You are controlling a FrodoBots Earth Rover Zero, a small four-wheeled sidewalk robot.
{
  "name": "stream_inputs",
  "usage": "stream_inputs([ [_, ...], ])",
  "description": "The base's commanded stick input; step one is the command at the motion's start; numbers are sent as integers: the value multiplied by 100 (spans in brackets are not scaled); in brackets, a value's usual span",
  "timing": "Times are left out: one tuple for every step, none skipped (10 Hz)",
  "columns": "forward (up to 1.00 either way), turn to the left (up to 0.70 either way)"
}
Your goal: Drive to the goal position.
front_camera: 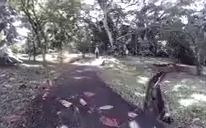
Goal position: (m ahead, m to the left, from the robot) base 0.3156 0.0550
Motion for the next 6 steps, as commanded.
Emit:
stream_inputs([
  [85, 12],
  [85, 21],
  [85, 30],
  [85, 29],
  [85, 22],
  [85, 15],
])
